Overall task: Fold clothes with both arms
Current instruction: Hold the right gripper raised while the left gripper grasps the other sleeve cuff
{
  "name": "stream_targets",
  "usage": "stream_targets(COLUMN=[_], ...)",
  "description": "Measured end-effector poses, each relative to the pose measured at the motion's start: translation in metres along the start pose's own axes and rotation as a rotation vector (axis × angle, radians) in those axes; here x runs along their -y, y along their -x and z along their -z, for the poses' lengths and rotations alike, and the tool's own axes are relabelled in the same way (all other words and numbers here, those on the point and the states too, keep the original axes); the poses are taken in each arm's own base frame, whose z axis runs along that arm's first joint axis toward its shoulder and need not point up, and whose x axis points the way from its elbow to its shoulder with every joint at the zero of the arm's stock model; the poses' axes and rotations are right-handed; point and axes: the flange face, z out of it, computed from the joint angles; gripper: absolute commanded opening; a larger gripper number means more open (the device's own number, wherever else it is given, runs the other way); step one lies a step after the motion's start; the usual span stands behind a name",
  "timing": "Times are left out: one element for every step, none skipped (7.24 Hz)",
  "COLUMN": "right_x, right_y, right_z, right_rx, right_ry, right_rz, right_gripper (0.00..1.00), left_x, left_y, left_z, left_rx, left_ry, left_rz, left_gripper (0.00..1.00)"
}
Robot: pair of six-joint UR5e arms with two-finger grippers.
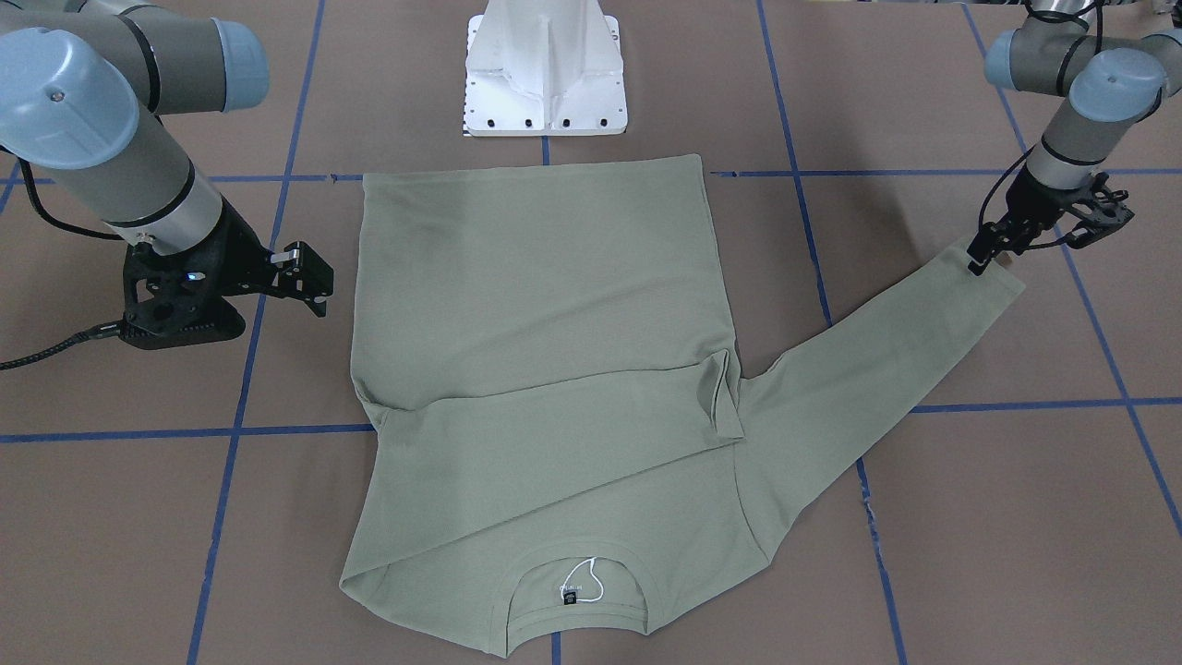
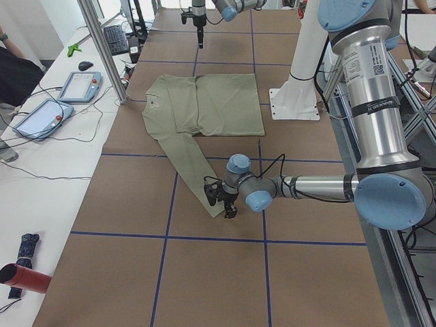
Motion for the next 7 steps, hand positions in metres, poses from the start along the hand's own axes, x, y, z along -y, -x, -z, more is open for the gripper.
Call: stream_targets(right_x=[0.000, -0.001, -0.002, -0.003, -0.004, -0.005, -0.005], right_y=[0.000, 0.000, -0.001, -0.002, -0.003, -0.004, -0.004], right_z=[0.000, 0.000, 0.000, 0.000, 0.001, 0.001, 0.001], right_rx=[0.001, 0.001, 0.001, 0.001, 0.002, 0.003, 0.004], right_ry=[0.000, 0.000, 0.001, 0.001, 0.002, 0.002, 0.003], right_rz=[0.000, 0.000, 0.000, 0.000, 0.000, 0.000, 0.000], right_gripper=[1.00, 1.00, 1.00, 1.00, 1.00, 1.00, 1.00], left_x=[0.000, 0.000, 0.000, 0.000, 0.000, -0.001, -0.003], left_y=[0.000, -0.001, -0.001, -0.001, -0.001, -0.003, -0.009], left_z=[0.000, 0.000, 0.001, 0.001, 0.002, 0.004, 0.011], left_rx=[-0.001, -0.001, -0.002, -0.003, -0.003, -0.008, -0.022], left_ry=[0.000, 0.000, -0.001, 0.000, 0.000, 0.002, 0.006], left_rz=[0.000, 0.000, 0.000, 0.000, 0.000, -0.002, -0.006], left_gripper=[0.32, 0.19, 0.03, 0.00, 0.00, 0.00, 0.00])
